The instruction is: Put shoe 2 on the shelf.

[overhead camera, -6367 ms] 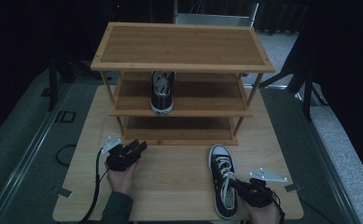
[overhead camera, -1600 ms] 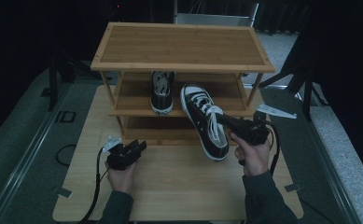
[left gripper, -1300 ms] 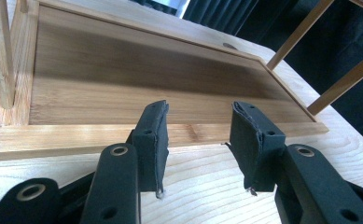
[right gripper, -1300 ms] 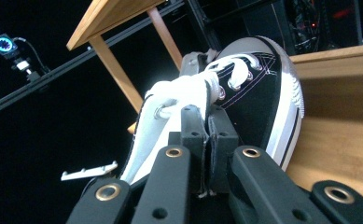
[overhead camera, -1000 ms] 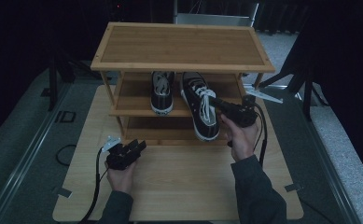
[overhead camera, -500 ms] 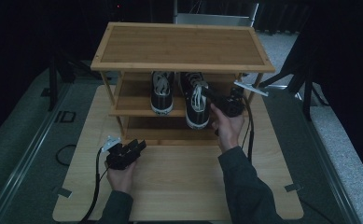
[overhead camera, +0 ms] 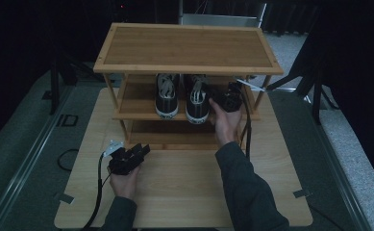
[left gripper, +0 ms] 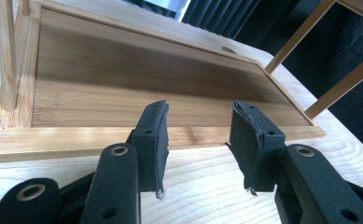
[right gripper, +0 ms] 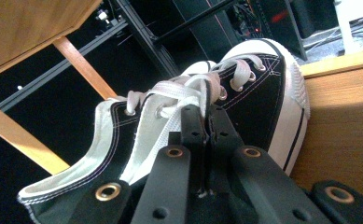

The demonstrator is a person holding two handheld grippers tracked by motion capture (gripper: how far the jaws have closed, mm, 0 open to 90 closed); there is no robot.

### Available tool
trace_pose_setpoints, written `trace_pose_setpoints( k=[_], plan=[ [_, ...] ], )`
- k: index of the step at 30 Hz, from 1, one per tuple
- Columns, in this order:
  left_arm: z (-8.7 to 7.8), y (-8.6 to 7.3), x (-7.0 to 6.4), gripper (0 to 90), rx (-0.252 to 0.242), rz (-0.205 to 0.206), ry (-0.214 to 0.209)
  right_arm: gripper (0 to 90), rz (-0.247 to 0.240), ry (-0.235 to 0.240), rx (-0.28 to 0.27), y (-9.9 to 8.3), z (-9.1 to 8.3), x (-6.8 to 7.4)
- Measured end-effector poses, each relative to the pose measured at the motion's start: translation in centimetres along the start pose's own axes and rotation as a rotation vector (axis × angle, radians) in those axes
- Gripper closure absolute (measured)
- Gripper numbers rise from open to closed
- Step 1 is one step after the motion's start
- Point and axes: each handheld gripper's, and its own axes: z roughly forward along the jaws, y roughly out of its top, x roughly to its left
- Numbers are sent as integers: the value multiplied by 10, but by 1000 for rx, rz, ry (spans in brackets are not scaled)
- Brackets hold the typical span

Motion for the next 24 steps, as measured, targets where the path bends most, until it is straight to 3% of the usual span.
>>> trace_pose_setpoints(
  k=[7, 14, 24],
  plan=[
    [0, 0, 0, 572, 2, 0, -2, 876, 21, -21, -9, 0, 4, -5],
    [0, 0, 0, 572, 3, -4, -4, 876, 1, -23, -4, 3, 10, -5],
    [0, -1, 0, 572, 6, -4, -5, 876, 55, -37, -5, 4, 15, -2]
  ],
)
